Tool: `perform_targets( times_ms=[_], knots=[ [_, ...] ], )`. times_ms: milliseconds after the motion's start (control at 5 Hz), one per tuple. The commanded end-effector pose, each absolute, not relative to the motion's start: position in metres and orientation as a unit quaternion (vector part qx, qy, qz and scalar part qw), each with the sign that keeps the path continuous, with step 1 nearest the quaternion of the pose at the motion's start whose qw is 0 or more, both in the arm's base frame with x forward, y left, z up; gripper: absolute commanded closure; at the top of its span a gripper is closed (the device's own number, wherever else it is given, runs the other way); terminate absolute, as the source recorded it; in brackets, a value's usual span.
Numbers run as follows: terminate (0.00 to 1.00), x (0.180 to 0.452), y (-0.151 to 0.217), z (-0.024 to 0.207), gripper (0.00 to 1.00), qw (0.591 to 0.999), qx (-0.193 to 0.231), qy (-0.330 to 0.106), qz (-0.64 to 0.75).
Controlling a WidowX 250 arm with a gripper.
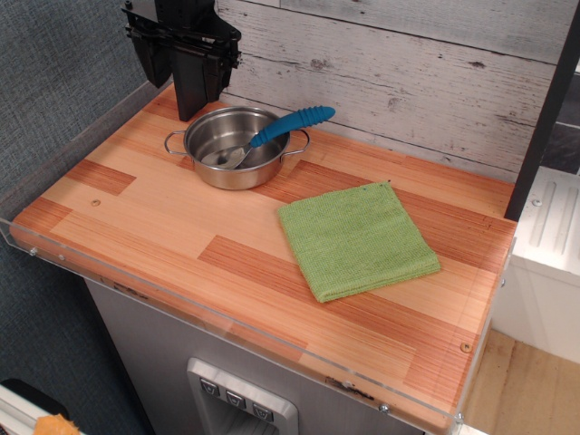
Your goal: Move the cloth to the bottom-left corner of the table.
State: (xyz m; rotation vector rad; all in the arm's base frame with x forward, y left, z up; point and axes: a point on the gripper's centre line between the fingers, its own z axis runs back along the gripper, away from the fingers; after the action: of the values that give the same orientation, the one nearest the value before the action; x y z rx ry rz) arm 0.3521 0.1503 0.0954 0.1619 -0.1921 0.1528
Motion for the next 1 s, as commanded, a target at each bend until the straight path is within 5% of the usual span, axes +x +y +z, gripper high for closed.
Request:
perform_targets(
  times_ms=[0, 400, 800],
  knots=[
    [0.00, 0.352, 0.150, 0.095, 0.00, 0.989, 0.081, -0.096, 0.076],
    [0.00, 0.334, 0.115, 0.108, 0.00, 0.980, 0.098, -0.114, 0.130],
    [0.00, 0.321, 0.039, 0.104, 0.00, 0.983, 0.067, -0.084, 0.152]
  ],
)
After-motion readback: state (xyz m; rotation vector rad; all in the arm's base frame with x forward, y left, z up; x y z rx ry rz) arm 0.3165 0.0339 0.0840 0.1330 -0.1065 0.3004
